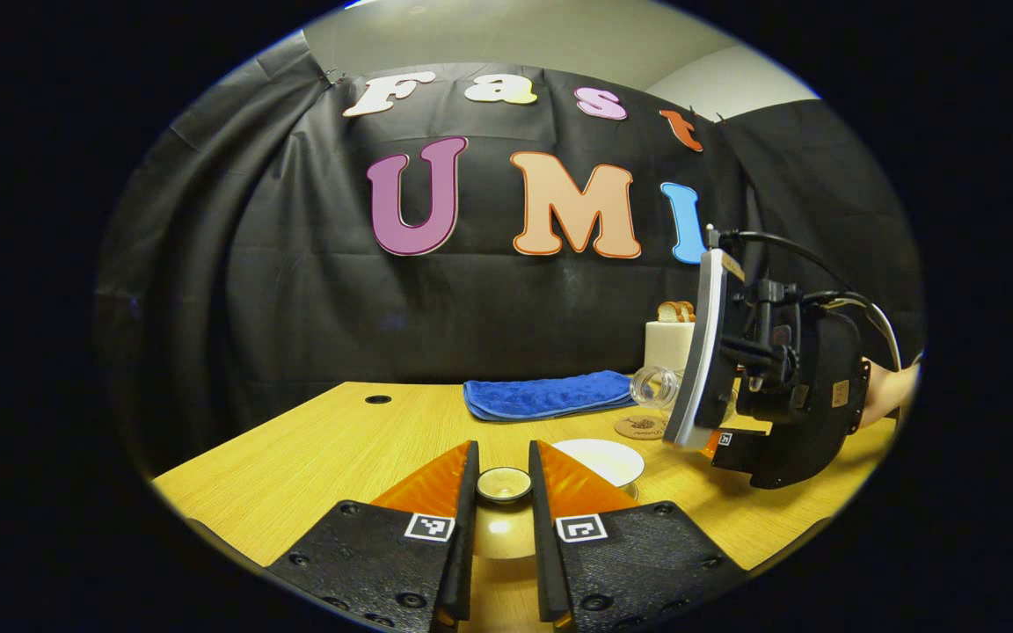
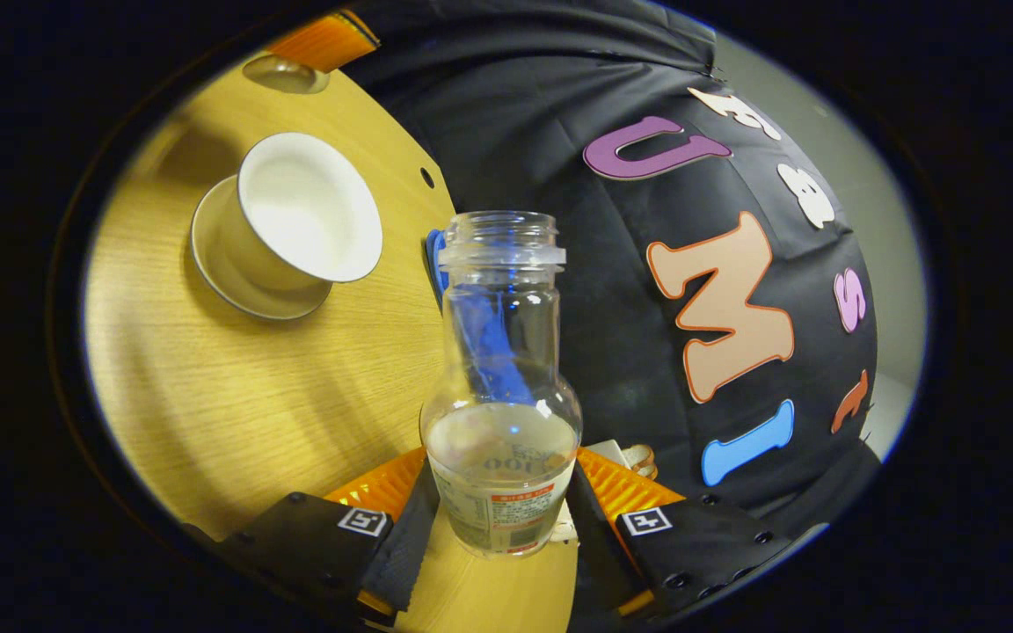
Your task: Open the teacup lid with one hand, grasp the water bottle and pour water into the teacup with the other hand; after pouring, place the water bottle on the coaster and then close the teacup lid.
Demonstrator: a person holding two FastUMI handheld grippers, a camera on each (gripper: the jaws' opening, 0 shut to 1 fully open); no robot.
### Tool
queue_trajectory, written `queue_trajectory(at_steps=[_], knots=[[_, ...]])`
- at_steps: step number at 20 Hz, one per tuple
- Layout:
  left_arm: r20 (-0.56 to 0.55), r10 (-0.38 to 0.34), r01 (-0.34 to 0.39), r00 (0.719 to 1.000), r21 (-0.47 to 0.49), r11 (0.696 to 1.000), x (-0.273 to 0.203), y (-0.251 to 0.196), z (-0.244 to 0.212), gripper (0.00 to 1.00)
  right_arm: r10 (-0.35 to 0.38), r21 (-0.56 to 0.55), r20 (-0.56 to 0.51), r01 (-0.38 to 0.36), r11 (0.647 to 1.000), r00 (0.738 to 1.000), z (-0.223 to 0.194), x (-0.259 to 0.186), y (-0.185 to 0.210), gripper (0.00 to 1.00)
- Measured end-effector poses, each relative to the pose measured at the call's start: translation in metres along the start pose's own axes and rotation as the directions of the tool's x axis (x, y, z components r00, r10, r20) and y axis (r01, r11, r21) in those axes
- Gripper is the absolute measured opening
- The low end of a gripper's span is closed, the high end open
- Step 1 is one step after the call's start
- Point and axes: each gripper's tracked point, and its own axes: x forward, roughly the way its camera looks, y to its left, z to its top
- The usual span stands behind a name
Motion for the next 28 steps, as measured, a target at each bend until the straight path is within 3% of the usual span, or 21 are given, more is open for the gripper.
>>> queue_trajectory(at_steps=[6,16,23,28], knots=[[0.000,0.000,0.000,1.000,0.000,1.000,-0.001,0.000,-0.001,0.27,-0.046,-0.164,0.042,0.052,0.985,0.998,0.013,-0.001,-0.004,0.80],[0.000,0.003,-0.003,1.000,-0.002,1.000,-0.001,0.000,-0.002,0.27,-0.120,-0.389,0.131,0.163,0.907,0.984,0.034,0.000,-0.032,0.79],[-0.001,0.010,-0.010,1.000,-0.001,1.000,-0.001,0.001,-0.001,0.27,-0.146,-0.486,0.181,0.217,0.847,0.973,0.041,-0.002,-0.044,0.80],[-0.002,0.011,-0.011,1.000,-0.002,1.000,-0.001,0.001,-0.001,0.27,-0.148,-0.505,0.197,0.230,0.832,0.969,0.045,-0.003,-0.046,0.82]])
